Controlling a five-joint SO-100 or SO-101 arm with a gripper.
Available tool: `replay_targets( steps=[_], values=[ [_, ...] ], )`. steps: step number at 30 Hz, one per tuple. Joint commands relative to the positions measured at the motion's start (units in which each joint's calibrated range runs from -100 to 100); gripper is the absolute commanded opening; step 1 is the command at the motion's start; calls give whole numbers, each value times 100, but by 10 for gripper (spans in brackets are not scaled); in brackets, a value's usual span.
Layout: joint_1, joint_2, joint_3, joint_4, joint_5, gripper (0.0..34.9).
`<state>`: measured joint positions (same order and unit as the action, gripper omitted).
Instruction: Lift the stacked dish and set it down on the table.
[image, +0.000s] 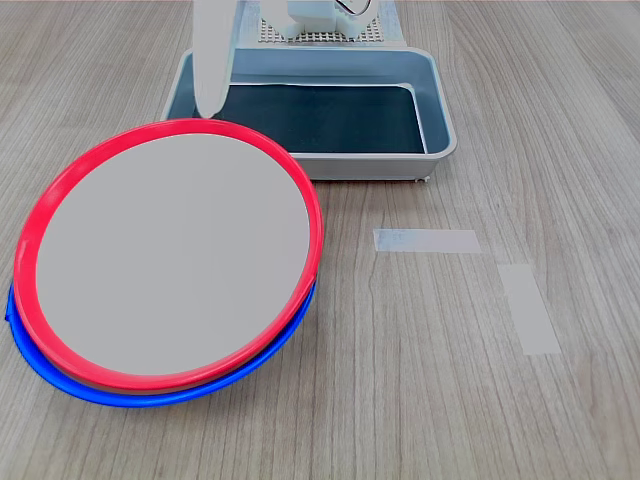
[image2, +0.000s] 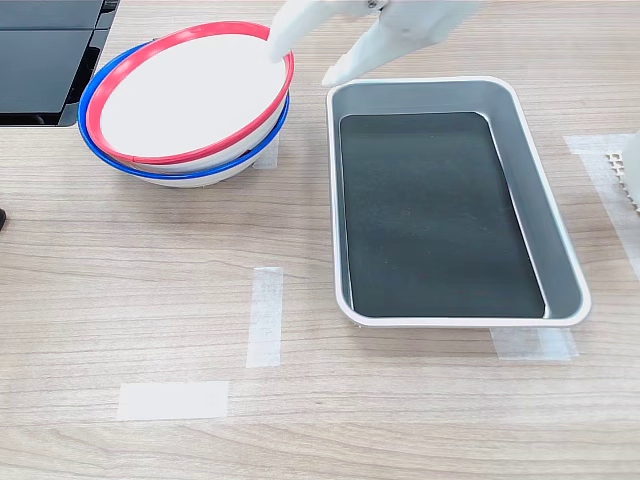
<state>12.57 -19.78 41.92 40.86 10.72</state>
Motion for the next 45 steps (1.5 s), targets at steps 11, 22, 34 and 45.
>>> replay_targets(
  steps=[11, 22, 34, 45],
  values=[
    [245, 1249, -1284, -277, -59, 174],
    [235, 1726, -1757, -450, -190, 108],
    [207, 1794, -1894, -384, -132, 2],
    [-132, 1010, -2504, 532, -181, 1]
  ],
)
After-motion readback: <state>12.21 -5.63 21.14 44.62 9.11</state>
